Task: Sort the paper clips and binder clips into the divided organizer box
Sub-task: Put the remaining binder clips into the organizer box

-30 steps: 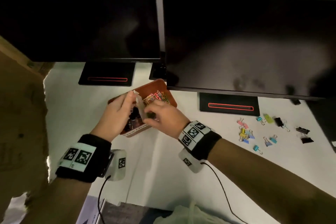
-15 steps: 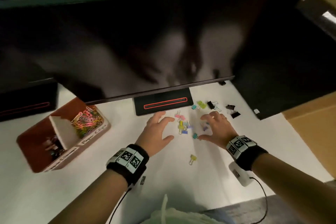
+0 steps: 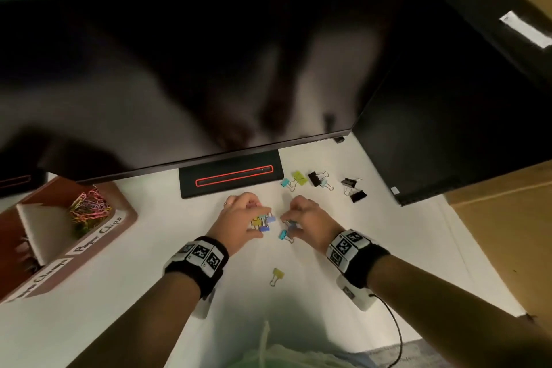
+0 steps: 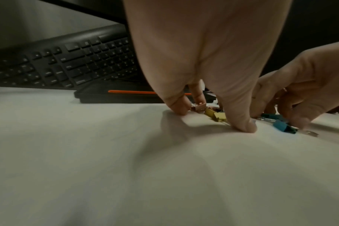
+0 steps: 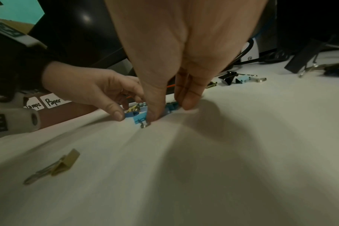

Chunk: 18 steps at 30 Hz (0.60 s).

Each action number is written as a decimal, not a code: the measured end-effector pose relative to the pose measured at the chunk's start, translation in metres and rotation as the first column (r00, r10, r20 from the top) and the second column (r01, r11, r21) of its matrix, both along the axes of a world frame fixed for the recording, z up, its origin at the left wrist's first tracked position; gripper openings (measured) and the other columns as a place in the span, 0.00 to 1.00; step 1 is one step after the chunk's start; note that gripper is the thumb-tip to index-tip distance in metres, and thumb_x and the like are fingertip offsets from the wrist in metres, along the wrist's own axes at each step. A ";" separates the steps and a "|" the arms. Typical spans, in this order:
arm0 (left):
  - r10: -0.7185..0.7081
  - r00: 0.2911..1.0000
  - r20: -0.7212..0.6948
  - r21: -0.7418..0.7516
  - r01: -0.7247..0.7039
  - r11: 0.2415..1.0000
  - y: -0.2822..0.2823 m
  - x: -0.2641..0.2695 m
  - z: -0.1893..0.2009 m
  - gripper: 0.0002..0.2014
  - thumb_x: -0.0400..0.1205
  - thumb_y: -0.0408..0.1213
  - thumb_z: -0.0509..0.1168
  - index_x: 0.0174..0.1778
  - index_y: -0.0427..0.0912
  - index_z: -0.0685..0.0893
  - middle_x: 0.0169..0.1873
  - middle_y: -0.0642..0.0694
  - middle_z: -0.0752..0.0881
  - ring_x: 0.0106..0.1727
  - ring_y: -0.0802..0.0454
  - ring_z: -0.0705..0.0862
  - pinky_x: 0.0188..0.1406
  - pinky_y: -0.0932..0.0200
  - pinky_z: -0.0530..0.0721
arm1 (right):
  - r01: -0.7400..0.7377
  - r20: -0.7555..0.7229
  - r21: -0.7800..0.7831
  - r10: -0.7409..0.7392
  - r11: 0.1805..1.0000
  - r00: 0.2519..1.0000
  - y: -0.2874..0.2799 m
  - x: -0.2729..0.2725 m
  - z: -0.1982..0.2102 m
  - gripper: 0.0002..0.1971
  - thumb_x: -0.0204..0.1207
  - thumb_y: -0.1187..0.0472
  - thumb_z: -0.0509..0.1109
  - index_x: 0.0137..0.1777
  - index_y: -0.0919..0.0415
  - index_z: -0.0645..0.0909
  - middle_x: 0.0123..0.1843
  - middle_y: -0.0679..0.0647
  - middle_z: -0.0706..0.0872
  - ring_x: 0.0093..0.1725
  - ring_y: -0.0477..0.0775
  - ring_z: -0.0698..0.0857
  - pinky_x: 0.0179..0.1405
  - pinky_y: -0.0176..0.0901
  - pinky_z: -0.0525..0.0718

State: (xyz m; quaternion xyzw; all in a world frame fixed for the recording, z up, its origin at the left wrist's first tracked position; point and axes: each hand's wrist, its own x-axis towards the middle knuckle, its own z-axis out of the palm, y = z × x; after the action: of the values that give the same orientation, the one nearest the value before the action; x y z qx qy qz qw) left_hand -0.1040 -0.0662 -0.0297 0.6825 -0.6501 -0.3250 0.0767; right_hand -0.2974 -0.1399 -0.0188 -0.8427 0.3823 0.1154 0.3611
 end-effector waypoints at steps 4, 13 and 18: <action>0.120 0.992 -0.041 0.023 -0.119 0.993 0.009 0.006 0.000 0.24 0.72 0.43 0.75 0.64 0.53 0.80 0.56 0.52 0.71 0.59 0.54 0.67 0.62 0.63 0.73 | -0.013 0.013 0.032 0.013 0.999 1.000 -0.010 0.004 0.001 0.19 0.73 0.58 0.74 0.63 0.60 0.80 0.60 0.57 0.76 0.58 0.57 0.79 0.62 0.44 0.79; 0.318 0.932 -0.174 0.058 -0.313 0.948 0.018 0.016 -0.001 0.13 0.73 0.34 0.74 0.53 0.45 0.85 0.50 0.48 0.71 0.50 0.53 0.78 0.52 0.73 0.76 | -0.130 0.044 -0.007 0.131 0.991 0.990 -0.009 0.013 0.003 0.17 0.76 0.60 0.70 0.65 0.57 0.80 0.61 0.52 0.79 0.60 0.52 0.76 0.63 0.39 0.76; 0.312 0.940 -0.139 0.055 -0.307 0.950 0.018 0.020 0.001 0.08 0.74 0.33 0.73 0.44 0.45 0.82 0.48 0.48 0.72 0.45 0.54 0.79 0.47 0.75 0.75 | -0.145 0.002 -0.016 0.146 0.989 0.989 -0.009 0.023 0.004 0.16 0.78 0.65 0.66 0.66 0.57 0.80 0.60 0.54 0.80 0.57 0.54 0.79 0.62 0.38 0.78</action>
State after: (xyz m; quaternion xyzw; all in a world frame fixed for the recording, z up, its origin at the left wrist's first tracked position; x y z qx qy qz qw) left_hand -0.0844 -0.0483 -0.0284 0.7518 -0.5219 -0.3685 0.1629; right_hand -0.2747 -0.1489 -0.0146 -0.8714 0.3202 0.1371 0.3455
